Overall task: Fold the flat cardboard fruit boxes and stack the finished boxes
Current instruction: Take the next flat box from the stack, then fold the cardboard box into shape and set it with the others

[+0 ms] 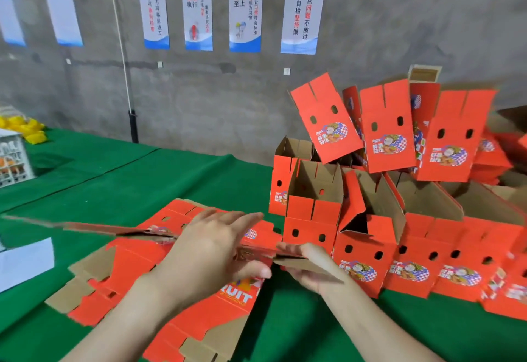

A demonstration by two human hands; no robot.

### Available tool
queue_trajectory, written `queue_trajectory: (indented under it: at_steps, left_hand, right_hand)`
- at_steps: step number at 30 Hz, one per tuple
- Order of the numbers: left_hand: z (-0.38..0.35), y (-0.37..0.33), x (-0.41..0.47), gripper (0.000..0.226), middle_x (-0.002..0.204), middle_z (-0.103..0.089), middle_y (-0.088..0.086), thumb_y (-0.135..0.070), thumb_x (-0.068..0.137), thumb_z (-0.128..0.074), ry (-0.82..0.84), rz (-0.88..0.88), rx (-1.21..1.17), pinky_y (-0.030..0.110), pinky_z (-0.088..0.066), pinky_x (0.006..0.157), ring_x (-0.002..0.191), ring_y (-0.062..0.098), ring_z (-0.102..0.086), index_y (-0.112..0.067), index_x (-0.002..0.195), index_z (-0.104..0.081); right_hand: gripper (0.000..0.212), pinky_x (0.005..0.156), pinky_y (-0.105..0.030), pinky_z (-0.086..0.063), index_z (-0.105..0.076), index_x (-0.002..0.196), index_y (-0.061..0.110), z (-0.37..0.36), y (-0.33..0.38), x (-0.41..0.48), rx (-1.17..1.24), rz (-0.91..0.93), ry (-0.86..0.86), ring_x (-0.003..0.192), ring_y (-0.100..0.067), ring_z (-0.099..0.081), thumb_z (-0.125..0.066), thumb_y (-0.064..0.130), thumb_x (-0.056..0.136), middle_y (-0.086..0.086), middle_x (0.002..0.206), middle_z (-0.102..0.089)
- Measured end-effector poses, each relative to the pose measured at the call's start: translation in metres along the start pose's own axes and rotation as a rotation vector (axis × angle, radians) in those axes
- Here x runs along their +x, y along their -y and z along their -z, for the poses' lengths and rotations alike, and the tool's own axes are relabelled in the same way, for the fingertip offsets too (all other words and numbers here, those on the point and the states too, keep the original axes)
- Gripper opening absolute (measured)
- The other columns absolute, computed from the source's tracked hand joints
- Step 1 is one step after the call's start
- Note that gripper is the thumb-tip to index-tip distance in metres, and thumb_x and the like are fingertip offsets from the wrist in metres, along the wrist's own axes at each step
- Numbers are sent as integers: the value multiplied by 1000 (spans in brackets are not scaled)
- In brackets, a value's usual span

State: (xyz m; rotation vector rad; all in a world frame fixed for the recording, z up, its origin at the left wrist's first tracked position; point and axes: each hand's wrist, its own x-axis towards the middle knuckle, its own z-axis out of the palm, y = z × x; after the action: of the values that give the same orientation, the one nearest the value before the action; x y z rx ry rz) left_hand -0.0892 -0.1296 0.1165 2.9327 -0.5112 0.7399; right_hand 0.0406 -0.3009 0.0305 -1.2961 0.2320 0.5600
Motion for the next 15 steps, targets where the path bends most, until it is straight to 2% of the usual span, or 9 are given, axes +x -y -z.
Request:
queue_trajectory:
  at_steps: [2,3,7,12,15]
  left_hand:
    - [5,-9,8,89,139,-49,-10,-77,72,-47,56,-10,97,29,-22,112,129,12,-46,-29,146,-32]
    - [6,-13,11,81,139,-47,-12,-70,77,-51,43,-27,159,28,-18,112,130,11,-43,-32,145,-29]
    - [15,-34,37,41,111,-64,-7,-51,88,-47,-88,-75,251,30,-34,91,108,21,-59,-26,118,-56]
    - [6,-80,80,33,95,-68,3,-51,93,-47,-19,-136,35,35,-41,73,96,30,-60,-21,98,-60]
    - [-10,-119,98,34,89,-67,5,-51,93,-48,-58,-220,-72,35,-39,68,90,31,-60,-18,91,-57]
  right_hand:
    - [28,27,-16,-31,-54,81,-4,19,2,-12,237,-89,43,31,-12,-46,-31,0,97,-16,56,-58]
    - [29,23,-14,-25,-50,77,-3,30,3,-17,325,-109,29,26,-11,-40,-29,2,96,-15,51,-55]
    - [30,22,-12,-23,-50,83,-1,83,8,-46,523,-131,-22,23,-12,-36,-26,7,99,-17,50,-53]
    - [27,23,-12,-24,-49,92,0,152,16,-95,534,-106,-82,26,-10,-36,-27,11,102,-15,52,-51]
    - [30,26,-16,-29,-50,96,0,188,20,-121,473,74,-207,35,-12,-39,-25,14,104,-16,58,-53]
